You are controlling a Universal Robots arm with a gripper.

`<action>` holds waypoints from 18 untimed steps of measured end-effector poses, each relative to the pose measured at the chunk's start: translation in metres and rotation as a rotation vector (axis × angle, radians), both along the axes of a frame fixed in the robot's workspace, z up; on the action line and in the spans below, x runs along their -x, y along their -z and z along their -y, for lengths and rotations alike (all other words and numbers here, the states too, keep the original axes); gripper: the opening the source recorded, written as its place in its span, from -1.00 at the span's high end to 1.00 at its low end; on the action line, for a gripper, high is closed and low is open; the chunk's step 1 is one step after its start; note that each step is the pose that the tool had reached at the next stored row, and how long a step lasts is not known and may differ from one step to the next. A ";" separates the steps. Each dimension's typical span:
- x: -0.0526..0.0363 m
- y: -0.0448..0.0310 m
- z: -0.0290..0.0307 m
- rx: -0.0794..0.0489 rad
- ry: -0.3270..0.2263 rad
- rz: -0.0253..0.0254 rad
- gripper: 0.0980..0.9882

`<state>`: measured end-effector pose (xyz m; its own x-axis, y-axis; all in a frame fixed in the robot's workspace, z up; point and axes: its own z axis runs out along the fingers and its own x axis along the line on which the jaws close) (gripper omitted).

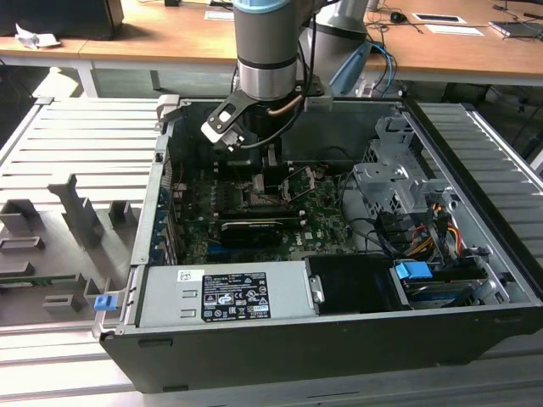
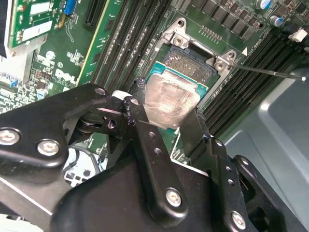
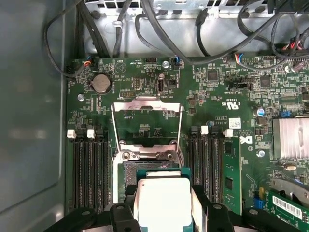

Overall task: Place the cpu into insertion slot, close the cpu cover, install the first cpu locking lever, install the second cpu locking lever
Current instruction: 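Place the cpu into insertion slot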

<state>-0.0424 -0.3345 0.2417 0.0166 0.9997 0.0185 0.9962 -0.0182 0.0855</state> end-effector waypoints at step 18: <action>0.0017 0.0122 -0.0066 0.000 0.000 -0.0036 0.03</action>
